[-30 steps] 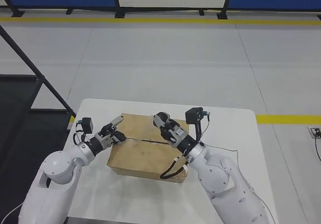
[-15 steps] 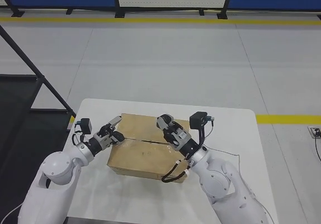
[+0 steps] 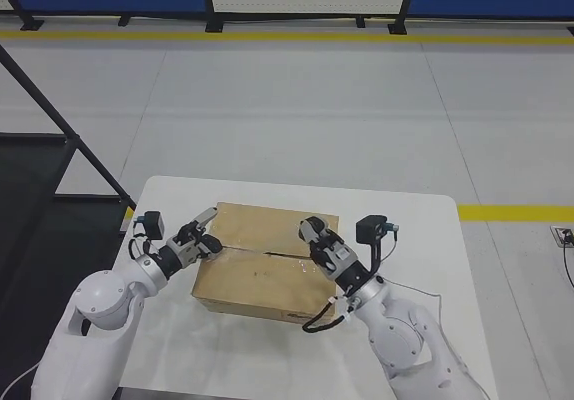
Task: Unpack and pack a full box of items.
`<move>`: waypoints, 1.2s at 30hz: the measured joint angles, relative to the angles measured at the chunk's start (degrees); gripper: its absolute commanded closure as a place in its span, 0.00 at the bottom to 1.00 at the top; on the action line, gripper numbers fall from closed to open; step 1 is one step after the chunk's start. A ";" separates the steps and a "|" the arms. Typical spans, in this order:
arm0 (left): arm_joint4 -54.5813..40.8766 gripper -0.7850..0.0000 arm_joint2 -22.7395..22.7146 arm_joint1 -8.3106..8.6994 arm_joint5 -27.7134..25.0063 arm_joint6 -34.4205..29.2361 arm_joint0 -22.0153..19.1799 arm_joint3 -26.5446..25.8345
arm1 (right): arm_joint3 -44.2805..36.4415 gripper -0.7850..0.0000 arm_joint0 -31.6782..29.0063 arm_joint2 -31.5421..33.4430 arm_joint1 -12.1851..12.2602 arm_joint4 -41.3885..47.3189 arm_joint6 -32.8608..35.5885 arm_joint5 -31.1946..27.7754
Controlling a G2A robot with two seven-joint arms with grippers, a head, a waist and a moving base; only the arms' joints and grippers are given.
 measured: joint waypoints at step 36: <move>-0.04 0.00 1.30 0.48 0.35 0.55 0.21 -0.99 | 5.09 1.00 -3.31 3.41 0.71 1.25 3.15 1.72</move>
